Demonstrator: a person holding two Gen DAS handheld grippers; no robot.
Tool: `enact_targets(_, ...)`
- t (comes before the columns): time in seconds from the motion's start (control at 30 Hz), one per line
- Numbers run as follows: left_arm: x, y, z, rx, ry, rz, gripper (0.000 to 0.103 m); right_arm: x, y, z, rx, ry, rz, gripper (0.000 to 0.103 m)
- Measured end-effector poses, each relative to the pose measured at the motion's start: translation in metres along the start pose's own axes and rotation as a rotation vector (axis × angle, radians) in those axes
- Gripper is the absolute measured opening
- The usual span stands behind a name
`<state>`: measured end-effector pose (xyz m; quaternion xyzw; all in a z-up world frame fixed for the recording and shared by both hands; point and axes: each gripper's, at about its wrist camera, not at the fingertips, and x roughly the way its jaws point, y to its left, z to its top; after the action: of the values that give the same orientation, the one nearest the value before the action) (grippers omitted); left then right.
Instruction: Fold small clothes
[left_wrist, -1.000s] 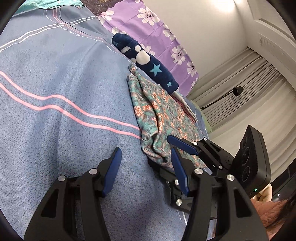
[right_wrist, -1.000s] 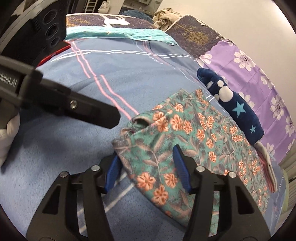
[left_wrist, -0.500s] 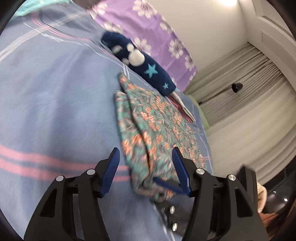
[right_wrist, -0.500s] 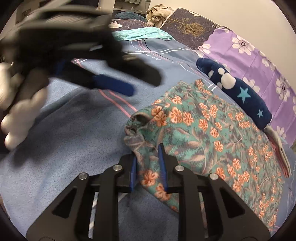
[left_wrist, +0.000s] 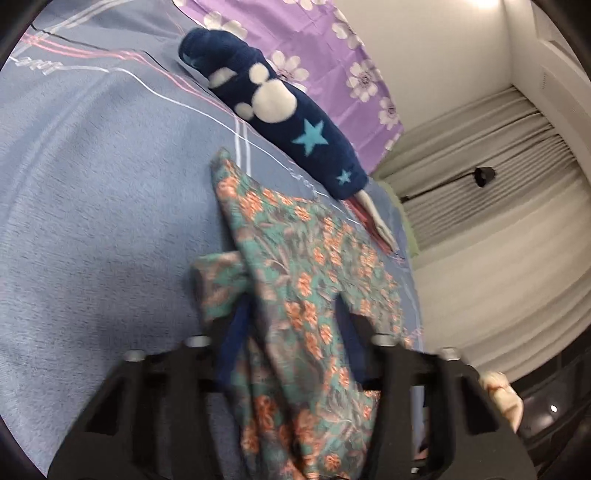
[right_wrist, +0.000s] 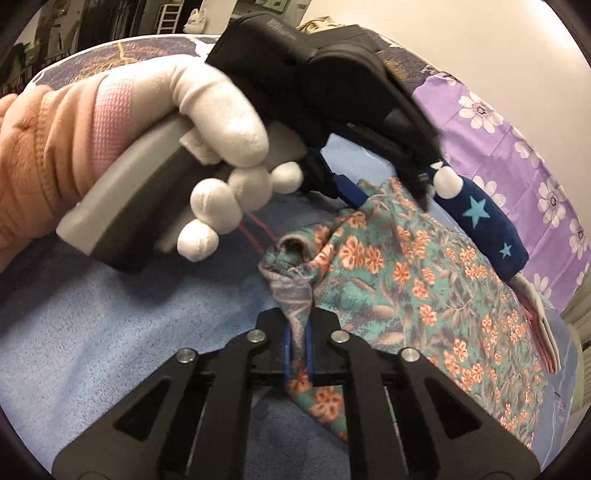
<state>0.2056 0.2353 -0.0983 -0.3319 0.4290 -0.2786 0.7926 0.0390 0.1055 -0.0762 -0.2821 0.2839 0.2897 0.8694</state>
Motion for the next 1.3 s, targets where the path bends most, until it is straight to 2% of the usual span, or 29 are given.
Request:
enact_targets(0.1,-0.018,-0.001,0.005,-0.020,-0.062,0.043,0.028,-0.009,-0.006,0.001,0.019,-0.029,0.001,0.005)
enact_targets(0.17,-0.034,-0.003,0.010,-0.035,-0.126,0.105,0.038,-0.011,-0.007,0.001,0.025,-0.035,0.003,0.005)
enact_targets(0.2,-0.044,-0.003,0.011,-0.037,-0.150,0.133,0.050,-0.011,-0.006,0.000,0.027,-0.035,0.006,0.005)
enact_targets(0.23,-0.051,-0.001,0.011,-0.036,-0.154,0.138,0.056,-0.012,-0.006,-0.001,0.033,-0.035,0.012,0.005)
enact_targets(0.3,-0.051,0.005,0.006,-0.051,-0.114,0.133,0.060,-0.014,-0.006,-0.001,0.048,-0.043,0.024,0.005)
enact_targets(0.4,-0.035,0.016,-0.006,-0.105,-0.010,0.147,0.063,-0.016,-0.009,0.000,0.072,-0.053,0.038,0.005)
enact_targets(0.43,-0.032,0.018,-0.010,-0.108,-0.011,0.147,0.064,-0.018,-0.008,-0.001,0.082,-0.055,0.042,0.005)
enact_targets(0.5,-0.035,0.019,-0.012,-0.109,-0.037,0.114,0.070,-0.021,-0.013,-0.001,0.116,-0.069,0.058,0.005)
enact_targets(0.57,-0.035,0.025,-0.010,-0.165,-0.032,0.061,0.070,-0.025,-0.018,-0.002,0.148,-0.087,0.071,0.005)
enact_targets(0.67,-0.034,0.028,-0.011,-0.208,-0.032,0.024,0.071,-0.029,-0.023,-0.001,0.190,-0.100,0.093,0.005)
enact_targets(0.8,-0.028,0.026,-0.020,-0.273,-0.016,-0.086,0.072,-0.030,-0.024,-0.002,0.204,-0.099,0.108,0.005)
enact_targets(0.9,-0.017,0.015,-0.015,-0.235,-0.007,-0.068,0.079,-0.029,-0.022,-0.002,0.199,-0.095,0.113,0.005)
enact_targets(0.97,-0.008,0.008,-0.006,-0.225,-0.012,-0.050,0.079,-0.029,-0.020,-0.002,0.197,-0.093,0.114,0.005)
enact_targets(1.0,-0.005,0.006,-0.003,-0.215,-0.013,-0.039,0.075,-0.029,-0.020,-0.002,0.199,-0.094,0.115,0.005)
enact_targets(1.03,0.001,0.002,0.002,-0.194,-0.009,-0.019,0.057,-0.029,-0.021,-0.002,0.201,-0.095,0.117,0.005)
enact_targets(1.07,0.007,0.000,0.006,-0.175,-0.001,0.005,0.045,-0.030,-0.022,-0.003,0.207,-0.098,0.119,0.005)
enact_targets(1.1,0.015,-0.001,0.009,-0.170,0.016,0.028,0.025,-0.031,-0.023,-0.003,0.212,-0.100,0.122,0.005)
enact_targets(1.13,0.019,0.000,0.011,-0.173,0.025,0.036,0.018,-0.032,-0.025,-0.003,0.218,-0.104,0.122,0.005)
enact_targets(1.3,0.014,-0.021,0.024,-0.112,-0.008,0.066,0.012,-0.043,-0.036,0.000,0.242,-0.135,0.123,0.005)
